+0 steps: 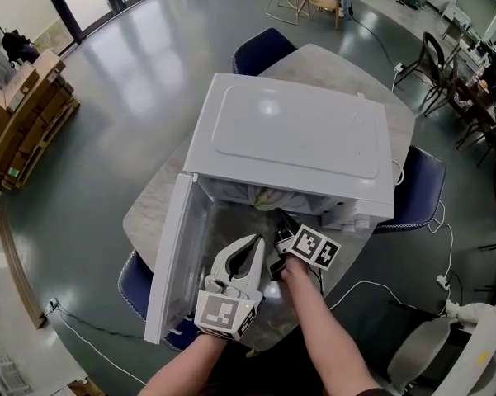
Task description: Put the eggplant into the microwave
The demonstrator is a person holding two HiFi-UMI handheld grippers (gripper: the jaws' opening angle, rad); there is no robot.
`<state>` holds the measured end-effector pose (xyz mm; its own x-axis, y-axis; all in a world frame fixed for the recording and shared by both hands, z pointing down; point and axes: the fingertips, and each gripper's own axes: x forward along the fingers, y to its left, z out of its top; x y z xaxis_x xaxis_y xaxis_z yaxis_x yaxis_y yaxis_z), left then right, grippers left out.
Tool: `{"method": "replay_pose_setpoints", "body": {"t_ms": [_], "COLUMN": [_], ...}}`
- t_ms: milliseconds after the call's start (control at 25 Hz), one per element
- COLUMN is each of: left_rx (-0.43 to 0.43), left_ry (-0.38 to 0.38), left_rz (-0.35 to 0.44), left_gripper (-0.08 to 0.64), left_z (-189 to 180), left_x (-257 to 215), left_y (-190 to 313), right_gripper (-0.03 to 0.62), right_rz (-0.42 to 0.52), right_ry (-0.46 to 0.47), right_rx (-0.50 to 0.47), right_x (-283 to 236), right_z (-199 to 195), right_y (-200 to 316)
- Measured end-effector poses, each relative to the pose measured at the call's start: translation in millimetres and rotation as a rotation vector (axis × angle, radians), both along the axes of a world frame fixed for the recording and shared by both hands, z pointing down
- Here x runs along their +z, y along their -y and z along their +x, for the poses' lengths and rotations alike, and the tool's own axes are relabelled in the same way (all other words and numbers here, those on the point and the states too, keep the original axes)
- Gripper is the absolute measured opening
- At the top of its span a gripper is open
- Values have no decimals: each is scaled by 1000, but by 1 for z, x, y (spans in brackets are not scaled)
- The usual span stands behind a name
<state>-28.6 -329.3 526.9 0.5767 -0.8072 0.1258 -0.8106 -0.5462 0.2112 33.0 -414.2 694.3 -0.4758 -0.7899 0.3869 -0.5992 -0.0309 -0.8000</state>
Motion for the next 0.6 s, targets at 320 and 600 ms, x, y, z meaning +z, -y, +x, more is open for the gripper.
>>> {"method": "replay_pose_setpoints", "body": {"t_ms": [320,600], "left_rx": [-17,-34], "left_ry": [4,4], "left_rz": [-6,-16], "left_gripper": [6,6], "left_z": [-5,-9], "left_x": [3,6], "left_y": [6,10], "right_gripper": [3,3], "right_rz": [5,-20], "right_ry": [-71,-93], "right_rx": [-44,-94], "right_x": [2,1], "right_z": [-5,-14], "right_y": [25,42]}}
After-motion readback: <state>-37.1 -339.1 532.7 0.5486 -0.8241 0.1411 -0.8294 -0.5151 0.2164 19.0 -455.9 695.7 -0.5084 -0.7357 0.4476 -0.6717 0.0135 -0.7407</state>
